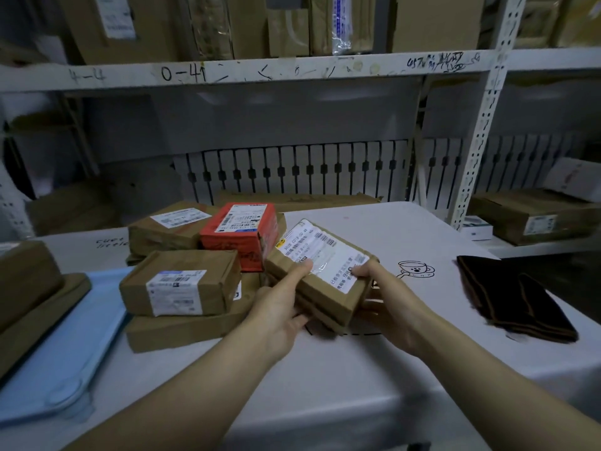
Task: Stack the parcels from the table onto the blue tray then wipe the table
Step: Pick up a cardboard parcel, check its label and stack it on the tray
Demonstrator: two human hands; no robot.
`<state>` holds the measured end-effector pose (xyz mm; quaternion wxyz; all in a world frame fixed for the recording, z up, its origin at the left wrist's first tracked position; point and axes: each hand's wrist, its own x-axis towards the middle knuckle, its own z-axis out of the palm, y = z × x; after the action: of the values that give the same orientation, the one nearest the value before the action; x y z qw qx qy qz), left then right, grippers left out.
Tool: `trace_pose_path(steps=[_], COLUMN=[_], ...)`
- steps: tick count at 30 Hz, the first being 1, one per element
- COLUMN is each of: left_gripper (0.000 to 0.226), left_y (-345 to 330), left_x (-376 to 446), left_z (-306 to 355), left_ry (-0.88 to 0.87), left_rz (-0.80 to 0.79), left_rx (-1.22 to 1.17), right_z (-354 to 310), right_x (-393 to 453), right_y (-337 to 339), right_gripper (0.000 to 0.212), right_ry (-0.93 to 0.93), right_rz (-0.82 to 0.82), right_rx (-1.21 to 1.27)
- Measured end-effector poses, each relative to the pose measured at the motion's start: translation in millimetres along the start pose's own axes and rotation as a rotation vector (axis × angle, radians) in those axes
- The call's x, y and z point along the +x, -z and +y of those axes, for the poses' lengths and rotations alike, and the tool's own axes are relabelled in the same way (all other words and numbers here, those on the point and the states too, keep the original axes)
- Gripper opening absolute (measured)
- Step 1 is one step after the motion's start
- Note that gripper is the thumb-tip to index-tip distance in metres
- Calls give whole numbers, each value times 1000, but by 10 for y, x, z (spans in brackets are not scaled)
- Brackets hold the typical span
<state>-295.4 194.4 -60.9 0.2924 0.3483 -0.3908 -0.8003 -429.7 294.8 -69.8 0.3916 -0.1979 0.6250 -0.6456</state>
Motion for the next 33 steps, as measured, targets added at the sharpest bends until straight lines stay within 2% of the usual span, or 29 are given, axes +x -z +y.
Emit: trace_pose_path(steps=[1, 3, 8, 10, 14, 18, 28, 33], left_gripper=[45, 40, 46, 49, 54, 39, 35, 32], left_y=[57, 169, 390, 459, 583, 659, 765, 778], left_x=[-46, -156, -402, -479, -577, -643, -657, -687], left_z=[41, 124, 277, 328, 383, 428, 451, 444], left_ry=[-17, -61, -148, -180, -218, -220, -210, -216], left_rz=[-15, -52, -170, -195, -192, -206, -154, -179], left_rx=[27, 103, 238, 258, 306, 295, 288, 295], right_z=[-11, -39, -6, 31, 109, 151, 195, 192], right_x=[-56, -164, -302, -339, -354, -341, -412, -412], right_y=[6, 3, -108, -168, -260, -308, -394, -372], right_gripper=[39, 33, 54, 56, 65, 76, 79, 78], right_ry=[12, 24, 4, 8, 57, 74, 64, 82], right_rz=[-36, -98, -319, -377, -380, -389, -459, -421], right_rx=[6, 15, -105, -96, -36, 16, -35, -34])
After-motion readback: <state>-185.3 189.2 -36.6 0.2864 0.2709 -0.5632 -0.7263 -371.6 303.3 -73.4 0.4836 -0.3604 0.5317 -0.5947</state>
